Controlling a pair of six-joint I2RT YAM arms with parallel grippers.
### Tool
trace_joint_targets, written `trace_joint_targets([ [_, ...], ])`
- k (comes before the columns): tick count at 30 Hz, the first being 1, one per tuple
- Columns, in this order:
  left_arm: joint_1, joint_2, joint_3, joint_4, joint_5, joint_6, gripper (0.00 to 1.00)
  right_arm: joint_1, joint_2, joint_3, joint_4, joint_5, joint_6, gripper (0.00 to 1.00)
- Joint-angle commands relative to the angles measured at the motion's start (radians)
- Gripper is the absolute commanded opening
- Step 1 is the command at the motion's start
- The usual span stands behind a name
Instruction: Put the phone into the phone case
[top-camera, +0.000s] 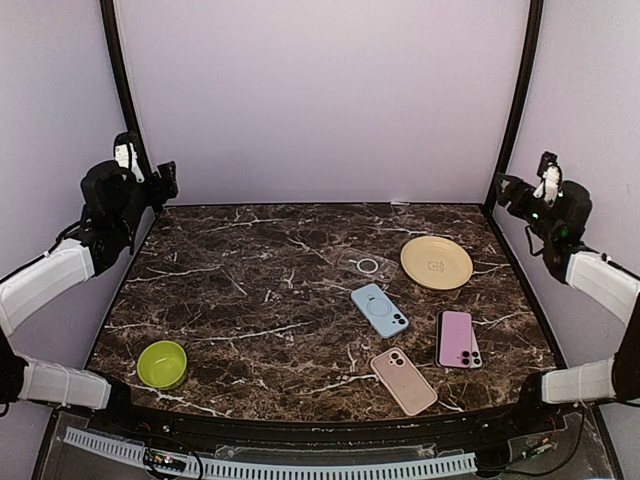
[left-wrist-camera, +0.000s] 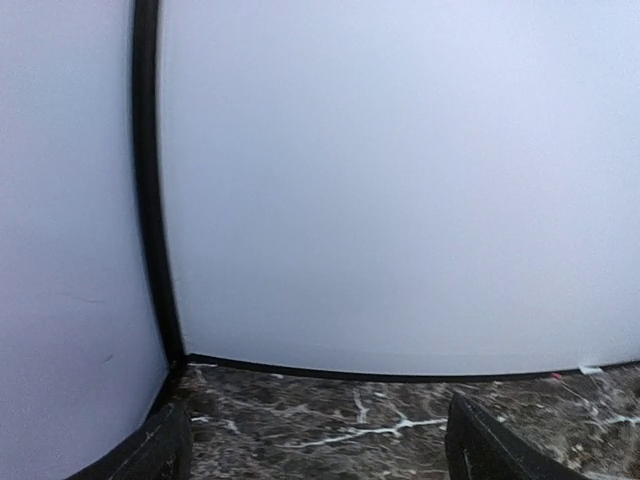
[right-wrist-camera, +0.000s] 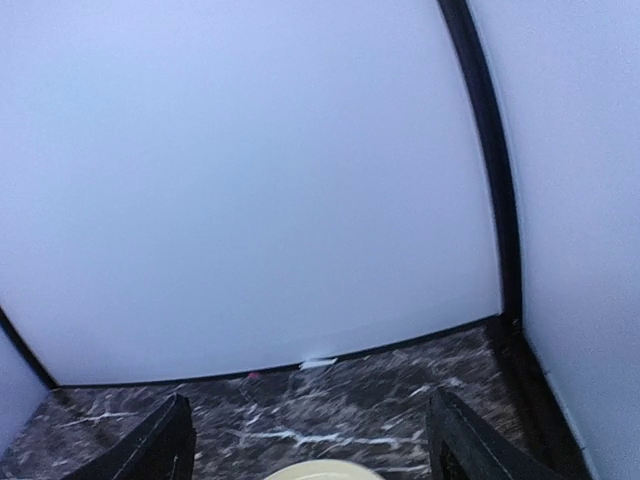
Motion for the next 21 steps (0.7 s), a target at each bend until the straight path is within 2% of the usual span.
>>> trace_joint_targets([
  [1,-0.129,0.023,0.081,-0.243,0.218,0.059,0.89,0.162,0.095,0.195,-0.509,-0.129,0.047,0.85],
  [3,-0.205,0.056,0.101,-0.280,0.267,0.118,0.89,0.315,0.139,0.260,-0.663,0.053,-0.007,0.88],
  [5,-0.277,0.089,0.119,-0.338,0.336,0.185,0.90,0.465,0.221,0.350,-0.843,0.216,-0.045,0.98],
  [7,-0.337,0.114,0.125,-0.361,0.380,0.248,0.92,0.588,0.312,0.436,-0.990,0.370,-0.040,0.98],
  [9,-0.378,0.120,0.100,-0.345,0.436,0.294,0.95,0.683,0.400,0.514,-1.128,0.444,-0.016,0.99],
  [15,-0.412,0.080,-0.019,-0.247,0.598,0.302,0.97,0.946,0.579,0.625,-1.485,0.501,0.061,0.96],
  [18,-0.416,0.067,-0.048,-0.227,0.607,0.303,0.97,1.083,0.611,0.608,-1.560,0.426,0.112,0.88],
  [21,-0.418,0.068,-0.051,-0.224,0.601,0.297,0.97,1.165,0.611,0.579,-1.558,0.328,0.186,0.79],
])
